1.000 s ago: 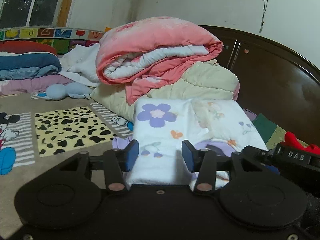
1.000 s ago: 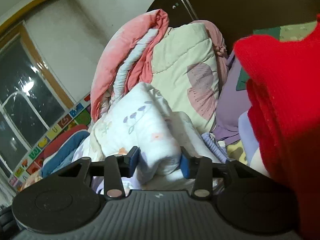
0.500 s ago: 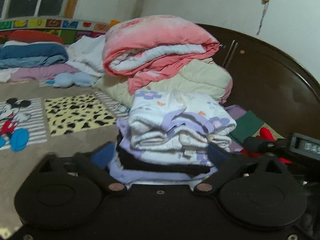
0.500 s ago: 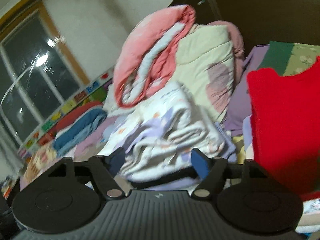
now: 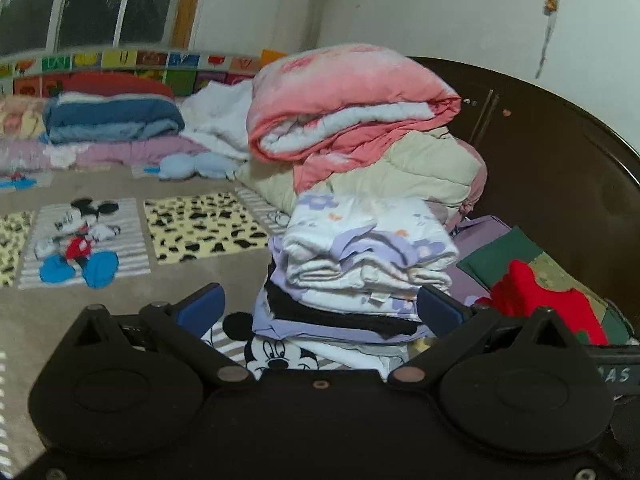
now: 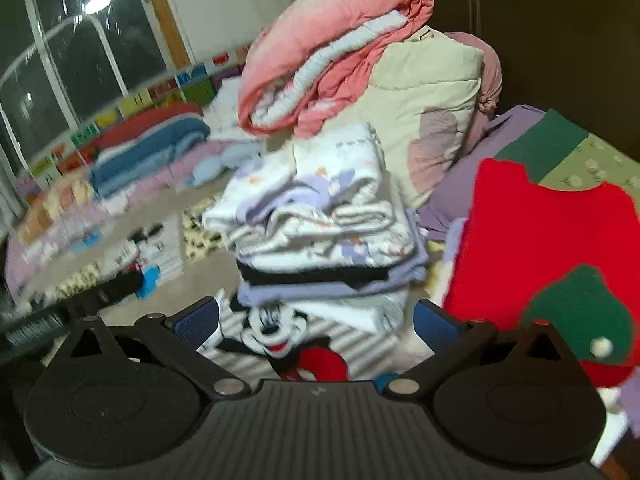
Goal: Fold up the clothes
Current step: 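Open both tools to release the garment on the stack and withdraw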
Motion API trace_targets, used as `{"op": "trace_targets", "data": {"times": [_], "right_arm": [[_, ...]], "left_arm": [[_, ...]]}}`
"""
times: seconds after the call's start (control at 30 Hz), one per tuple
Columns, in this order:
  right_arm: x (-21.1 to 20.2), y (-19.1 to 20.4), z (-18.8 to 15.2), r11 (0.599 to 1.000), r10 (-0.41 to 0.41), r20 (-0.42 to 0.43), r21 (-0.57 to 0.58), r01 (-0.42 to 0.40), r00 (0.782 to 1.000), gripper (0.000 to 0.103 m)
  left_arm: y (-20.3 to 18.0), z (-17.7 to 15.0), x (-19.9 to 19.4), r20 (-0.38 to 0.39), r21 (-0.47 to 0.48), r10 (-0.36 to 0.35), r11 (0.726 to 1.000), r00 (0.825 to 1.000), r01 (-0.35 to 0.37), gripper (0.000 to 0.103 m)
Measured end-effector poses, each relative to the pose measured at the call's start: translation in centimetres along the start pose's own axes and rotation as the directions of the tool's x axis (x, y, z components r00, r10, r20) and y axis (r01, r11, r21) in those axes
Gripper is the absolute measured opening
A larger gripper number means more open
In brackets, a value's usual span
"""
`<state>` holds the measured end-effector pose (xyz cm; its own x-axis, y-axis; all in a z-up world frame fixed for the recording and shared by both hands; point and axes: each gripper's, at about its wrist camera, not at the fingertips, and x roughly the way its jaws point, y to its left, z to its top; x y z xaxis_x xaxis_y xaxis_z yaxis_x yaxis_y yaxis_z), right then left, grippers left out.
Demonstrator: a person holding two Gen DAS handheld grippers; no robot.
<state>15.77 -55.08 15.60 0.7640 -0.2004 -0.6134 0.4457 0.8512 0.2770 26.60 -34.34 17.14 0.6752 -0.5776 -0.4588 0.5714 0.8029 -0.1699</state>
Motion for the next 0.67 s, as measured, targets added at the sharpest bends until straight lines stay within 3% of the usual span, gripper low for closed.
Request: {"op": "trace_targets", "data": {"times": [0.17, 0.67], "right_arm": [[-2.3, 0.7, -0.1, 1.0, -0.01, 0.015, -0.026, 0.01, 1.0, 0.103], [-6.6, 1.4, -0.2, 0.996, -0.035, 0.065, -0.083, 0.04, 0.997, 0.103]], "left_arm": [[-2.1, 0.9, -1.8, -0.001, 0.09, 0.066, 0.994, 0.998, -0.066, 0.103], [-4.4, -0.2, -4.4, 0.017, 0.157, 0.13, 0.979, 0.991, -0.131, 0.103]]}}
